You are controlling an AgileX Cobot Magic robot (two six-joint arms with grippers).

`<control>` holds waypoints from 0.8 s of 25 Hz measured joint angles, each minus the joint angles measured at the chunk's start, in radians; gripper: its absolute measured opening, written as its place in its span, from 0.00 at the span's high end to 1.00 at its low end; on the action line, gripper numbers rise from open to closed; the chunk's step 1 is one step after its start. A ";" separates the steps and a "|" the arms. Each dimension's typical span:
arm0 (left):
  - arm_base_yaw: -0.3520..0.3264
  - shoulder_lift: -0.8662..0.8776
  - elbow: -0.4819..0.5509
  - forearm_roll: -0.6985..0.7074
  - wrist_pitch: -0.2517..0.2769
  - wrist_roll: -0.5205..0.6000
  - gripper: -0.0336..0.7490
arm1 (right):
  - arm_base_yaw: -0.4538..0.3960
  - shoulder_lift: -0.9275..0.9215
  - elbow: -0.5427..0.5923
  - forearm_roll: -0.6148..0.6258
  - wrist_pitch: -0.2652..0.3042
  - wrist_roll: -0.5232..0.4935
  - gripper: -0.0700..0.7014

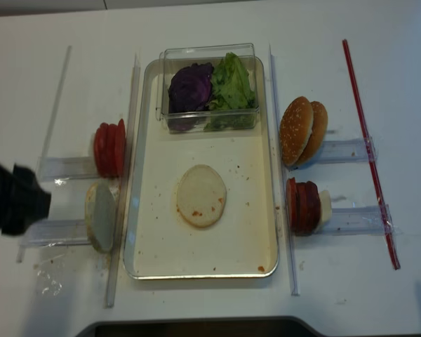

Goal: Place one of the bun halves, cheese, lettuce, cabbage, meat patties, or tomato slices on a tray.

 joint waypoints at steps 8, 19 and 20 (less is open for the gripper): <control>0.000 -0.226 0.215 0.002 -0.057 -0.016 0.41 | 0.000 0.000 0.000 0.000 0.000 0.000 0.01; 0.000 -0.519 0.407 0.016 -0.090 -0.026 0.41 | 0.000 0.000 0.000 0.000 0.000 0.000 0.01; 0.000 -0.537 0.409 0.016 -0.090 -0.026 0.41 | 0.000 0.000 0.000 0.000 0.000 0.000 0.01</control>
